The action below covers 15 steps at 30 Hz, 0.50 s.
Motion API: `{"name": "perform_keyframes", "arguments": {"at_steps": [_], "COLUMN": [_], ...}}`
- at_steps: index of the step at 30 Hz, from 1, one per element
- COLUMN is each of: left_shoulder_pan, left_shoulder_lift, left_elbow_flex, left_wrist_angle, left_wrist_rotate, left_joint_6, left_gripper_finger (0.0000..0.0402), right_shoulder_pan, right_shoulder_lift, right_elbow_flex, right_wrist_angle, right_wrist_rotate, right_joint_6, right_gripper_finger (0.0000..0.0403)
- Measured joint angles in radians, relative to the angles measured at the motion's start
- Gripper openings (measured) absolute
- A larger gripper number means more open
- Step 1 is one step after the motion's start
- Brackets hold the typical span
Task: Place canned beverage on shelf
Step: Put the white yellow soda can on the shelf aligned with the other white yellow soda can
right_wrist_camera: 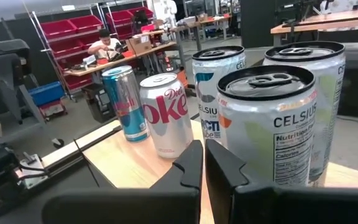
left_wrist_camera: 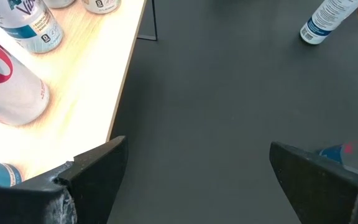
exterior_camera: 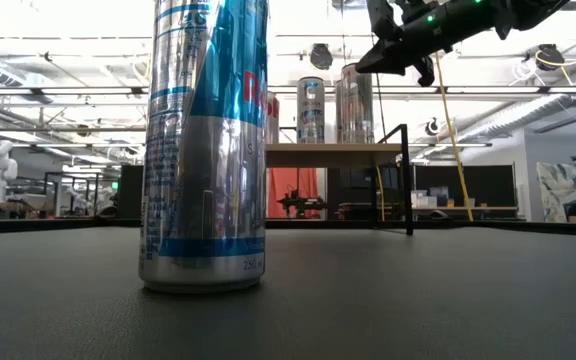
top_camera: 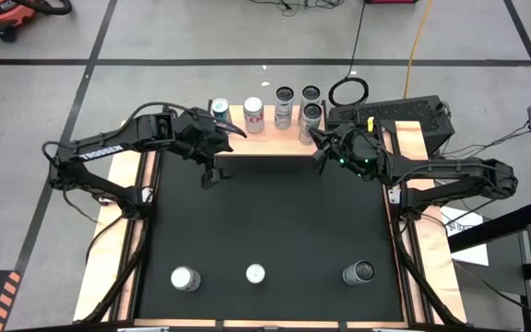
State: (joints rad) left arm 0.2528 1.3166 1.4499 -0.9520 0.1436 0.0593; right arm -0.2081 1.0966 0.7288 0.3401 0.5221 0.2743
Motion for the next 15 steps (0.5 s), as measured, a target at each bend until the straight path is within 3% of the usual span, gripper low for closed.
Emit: {"name": "perform_keyframes", "arguments": {"at_steps": [15], "left_shoulder_pan": [0.000], "left_shoulder_lift": [0.000], "left_elbow_flex": [0.000], "left_wrist_angle": [0.000], "left_wrist_rotate": [0.000], "left_joint_6": [0.000], "left_gripper_finger": [0.0393], "right_shoulder_pan": [-0.002], "right_shoulder_lift": [0.095], "right_elbow_flex": [0.000], "right_wrist_angle": [0.107], "right_wrist_rotate": [0.054], "right_joint_6": [0.012], "right_gripper_finger": [0.0000]}}
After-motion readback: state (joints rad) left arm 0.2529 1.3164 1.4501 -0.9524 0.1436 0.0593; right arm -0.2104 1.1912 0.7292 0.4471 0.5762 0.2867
